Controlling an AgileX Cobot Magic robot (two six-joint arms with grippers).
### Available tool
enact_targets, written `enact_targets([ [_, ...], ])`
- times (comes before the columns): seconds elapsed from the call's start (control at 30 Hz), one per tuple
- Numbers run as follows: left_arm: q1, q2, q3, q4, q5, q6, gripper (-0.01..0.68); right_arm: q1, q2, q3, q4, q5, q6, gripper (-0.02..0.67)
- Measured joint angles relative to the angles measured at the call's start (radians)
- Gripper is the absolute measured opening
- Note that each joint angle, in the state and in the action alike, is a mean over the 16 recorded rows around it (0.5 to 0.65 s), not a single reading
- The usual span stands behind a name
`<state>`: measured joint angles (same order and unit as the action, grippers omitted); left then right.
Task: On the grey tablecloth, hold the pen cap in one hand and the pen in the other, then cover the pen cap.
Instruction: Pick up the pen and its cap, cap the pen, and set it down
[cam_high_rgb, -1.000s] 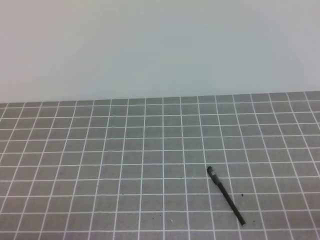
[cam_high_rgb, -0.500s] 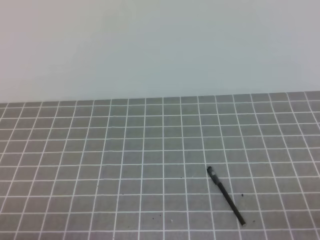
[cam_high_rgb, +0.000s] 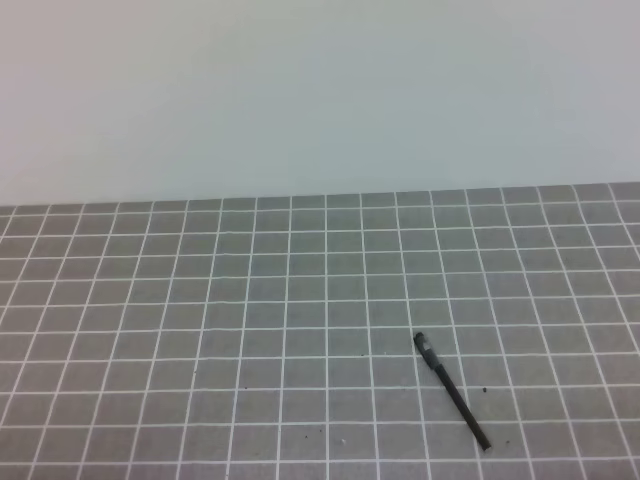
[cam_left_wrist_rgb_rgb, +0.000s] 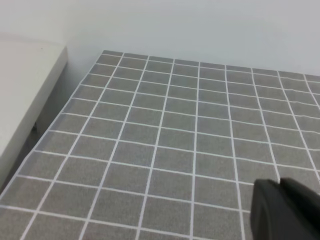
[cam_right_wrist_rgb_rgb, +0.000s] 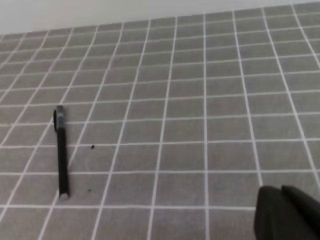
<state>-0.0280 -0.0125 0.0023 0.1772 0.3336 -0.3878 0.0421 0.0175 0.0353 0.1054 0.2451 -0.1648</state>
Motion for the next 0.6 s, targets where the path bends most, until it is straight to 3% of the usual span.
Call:
enact_targets([
  [0.17, 0.000, 0.000, 0.000, 0.000, 0.000, 0.000, -0.003, 0.000, -0.010, 0.000, -0.056, 0.052, 0.072, -0.004],
  [0.6, 0.000, 0.000, 0.000, 0.001, 0.000, 0.000, -0.003, 0.000, -0.038, -0.002, -0.034, 0.067, 0.089, -0.004],
])
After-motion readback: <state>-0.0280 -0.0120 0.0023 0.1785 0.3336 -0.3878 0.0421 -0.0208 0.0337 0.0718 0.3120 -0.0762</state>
